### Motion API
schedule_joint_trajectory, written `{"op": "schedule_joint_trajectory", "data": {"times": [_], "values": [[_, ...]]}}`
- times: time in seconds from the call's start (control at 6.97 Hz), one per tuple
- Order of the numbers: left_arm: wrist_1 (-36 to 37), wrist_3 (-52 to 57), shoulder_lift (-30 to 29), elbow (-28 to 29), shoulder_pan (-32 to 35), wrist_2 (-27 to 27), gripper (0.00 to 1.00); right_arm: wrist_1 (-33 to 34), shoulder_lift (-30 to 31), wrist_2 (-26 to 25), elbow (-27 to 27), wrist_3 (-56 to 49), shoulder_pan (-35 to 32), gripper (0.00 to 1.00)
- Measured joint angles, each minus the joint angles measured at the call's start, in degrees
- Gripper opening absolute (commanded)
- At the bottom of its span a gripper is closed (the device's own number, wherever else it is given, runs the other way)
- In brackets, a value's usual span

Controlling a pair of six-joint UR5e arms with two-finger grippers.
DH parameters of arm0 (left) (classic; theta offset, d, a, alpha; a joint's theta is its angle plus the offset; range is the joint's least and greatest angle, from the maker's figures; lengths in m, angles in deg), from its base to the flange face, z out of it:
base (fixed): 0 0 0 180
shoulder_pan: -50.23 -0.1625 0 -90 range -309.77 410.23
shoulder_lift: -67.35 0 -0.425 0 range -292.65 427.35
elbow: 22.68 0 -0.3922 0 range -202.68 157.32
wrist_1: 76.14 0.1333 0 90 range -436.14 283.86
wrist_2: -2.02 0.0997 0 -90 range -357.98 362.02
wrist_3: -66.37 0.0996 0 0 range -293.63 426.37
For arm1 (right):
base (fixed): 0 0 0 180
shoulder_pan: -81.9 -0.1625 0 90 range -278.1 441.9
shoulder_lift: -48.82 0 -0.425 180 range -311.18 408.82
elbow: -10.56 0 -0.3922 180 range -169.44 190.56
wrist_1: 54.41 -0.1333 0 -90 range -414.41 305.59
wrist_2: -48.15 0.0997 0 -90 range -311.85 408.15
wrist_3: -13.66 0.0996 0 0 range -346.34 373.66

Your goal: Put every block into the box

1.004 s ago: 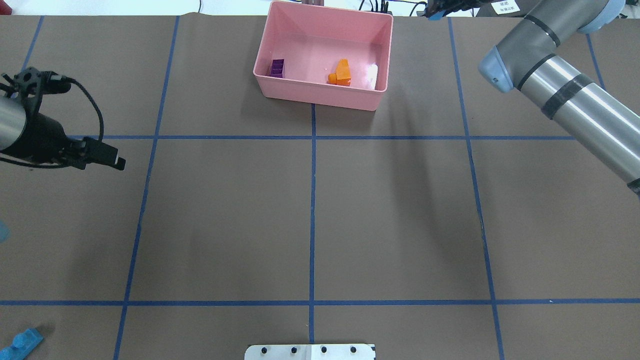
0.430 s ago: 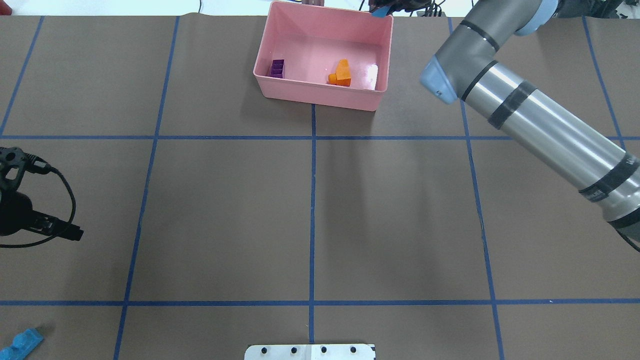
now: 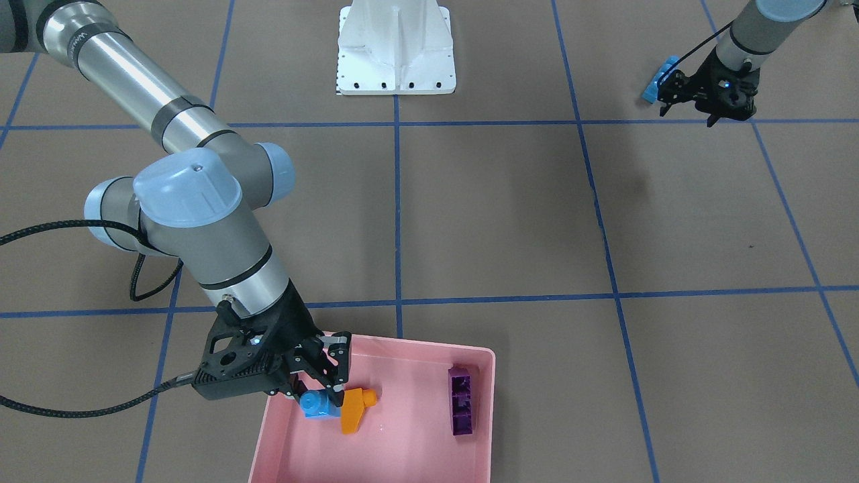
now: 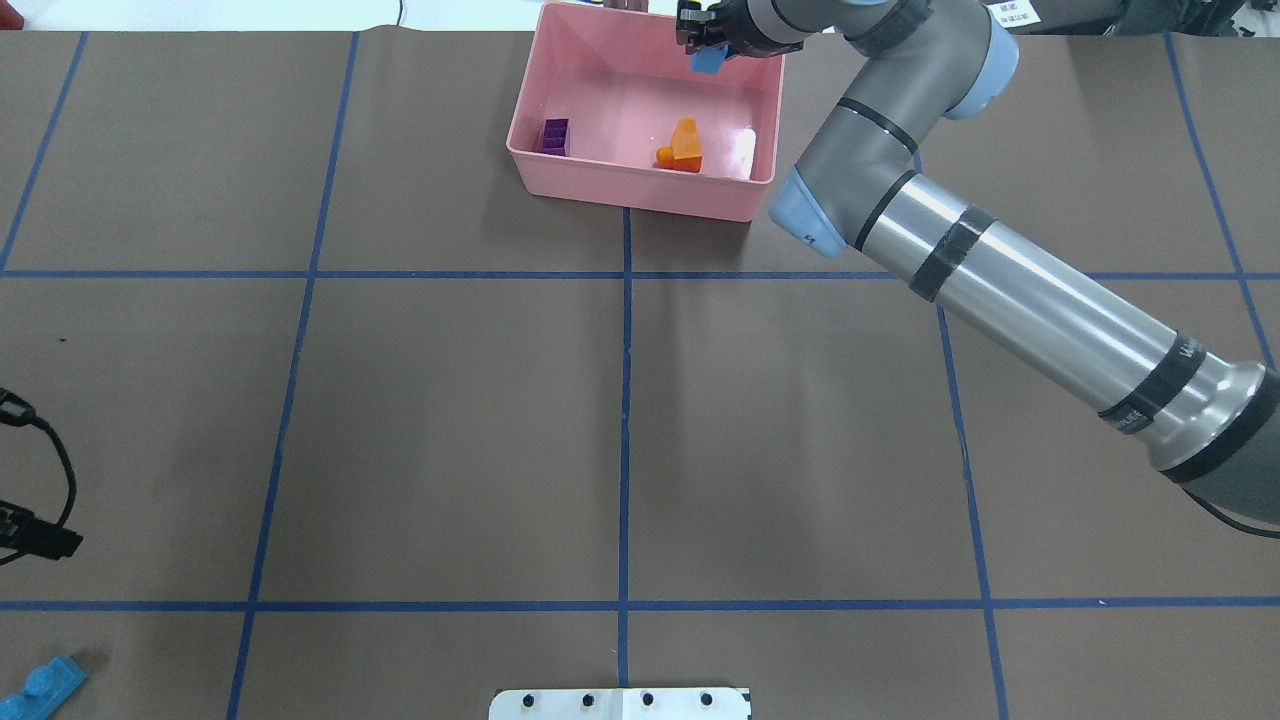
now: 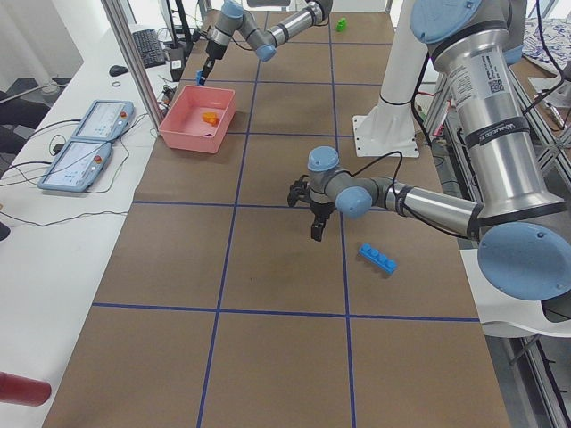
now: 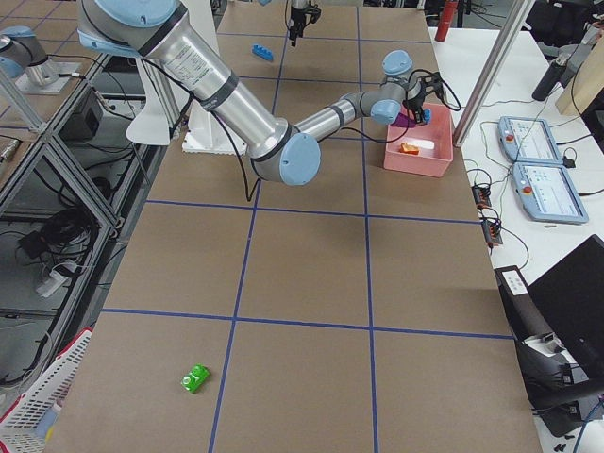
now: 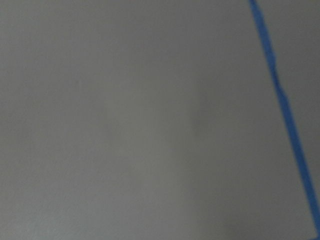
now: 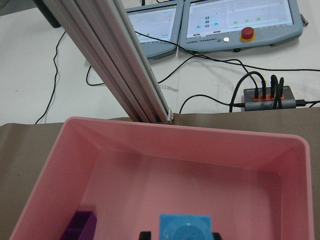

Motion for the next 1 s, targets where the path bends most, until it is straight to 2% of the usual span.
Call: {"op": "schedule_joint_trajectory", "data": {"times": [0.29,0.57,0.72,1.0], "values": [[-4.12,-0.16,5.02,0.01,-4.23,0.02,1.0,0.1,-1.89,-1.05,-1.84,1.89,0.43,0.99],[-5.35,-3.9,6.35,0.12,-10.43,0.35,1.0,0.34,-2.02,-0.67,-1.08,2.44,-0.13,0.99],[-6.36,-5.52,7.41,0.14,-13.58,1.1,1.0,2.5,-1.25,1.49,1.46,2.43,-1.11,0.99],[-9.43,-7.73,10.3,0.36,-18.44,2.19,1.0,14.68,0.55,9.52,10.15,1.65,-5.22,0.99]]}}
